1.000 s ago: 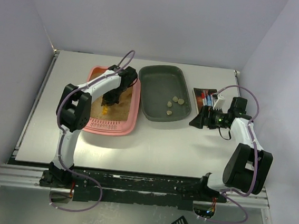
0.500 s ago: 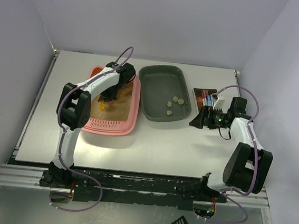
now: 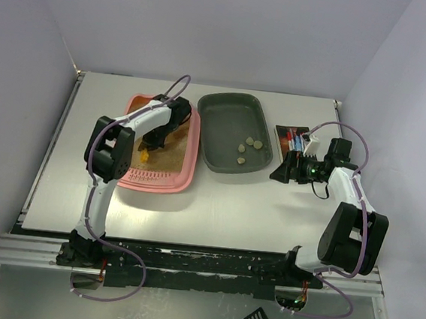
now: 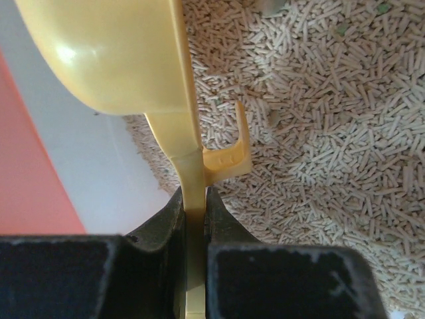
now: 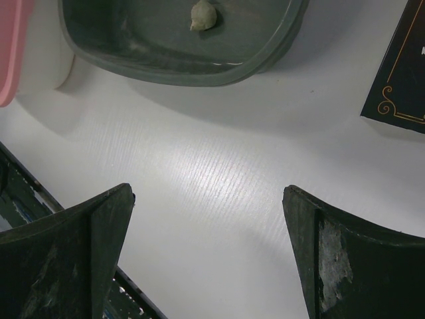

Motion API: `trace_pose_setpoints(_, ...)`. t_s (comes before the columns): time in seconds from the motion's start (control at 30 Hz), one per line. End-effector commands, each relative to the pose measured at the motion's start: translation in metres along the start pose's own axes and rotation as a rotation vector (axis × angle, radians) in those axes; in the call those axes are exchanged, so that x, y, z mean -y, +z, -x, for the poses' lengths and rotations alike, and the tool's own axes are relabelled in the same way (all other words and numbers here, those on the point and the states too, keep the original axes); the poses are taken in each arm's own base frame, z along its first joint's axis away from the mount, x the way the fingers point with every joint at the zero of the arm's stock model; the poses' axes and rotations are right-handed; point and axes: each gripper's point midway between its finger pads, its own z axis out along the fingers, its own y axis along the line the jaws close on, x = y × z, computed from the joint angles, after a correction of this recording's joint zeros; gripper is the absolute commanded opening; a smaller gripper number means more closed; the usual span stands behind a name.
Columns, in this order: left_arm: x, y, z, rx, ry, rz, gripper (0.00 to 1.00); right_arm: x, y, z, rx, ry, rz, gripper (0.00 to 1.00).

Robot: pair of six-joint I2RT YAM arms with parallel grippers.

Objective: Clean the litter box

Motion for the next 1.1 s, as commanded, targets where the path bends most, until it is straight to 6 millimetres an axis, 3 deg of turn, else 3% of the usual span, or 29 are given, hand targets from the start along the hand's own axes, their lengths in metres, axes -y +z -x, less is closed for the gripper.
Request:
trace_pose_setpoints(0.0,0.022,0.005,-0.004,-0.022,0.009,-0.121,0.07,0.002,0.001,0.007,0.014,-0.024,-0.006,0.96)
trace_pose_setpoints(0.13,0.048,-0.003,-0.011,-0.039,0.017,-0.293,0.07,0.002,0.001,0.007,0.013,-0.023,-0.008,0.96)
trace_pose_setpoints(0.3,0.068,-0.024,-0.012,-0.025,0.027,-0.475,0.07,0.002,0.001,0.008,0.014,-0.024,-0.01,0.96)
trace_pose_setpoints(0.63,0.083,-0.073,-0.022,0.009,0.038,-0.746,0.07,0.002,0.002,0.007,0.01,-0.025,-0.011,0.96)
trace_pose_setpoints(0.9,0.104,-0.088,-0.03,0.018,0.062,-0.918,0.07,0.002,0.003,0.007,0.007,-0.027,-0.014,0.96)
trace_pose_setpoints(1.07,0.118,-0.087,-0.03,0.017,0.067,-0.983,0.07,0.002,0.002,0.007,0.008,-0.029,-0.014,0.96)
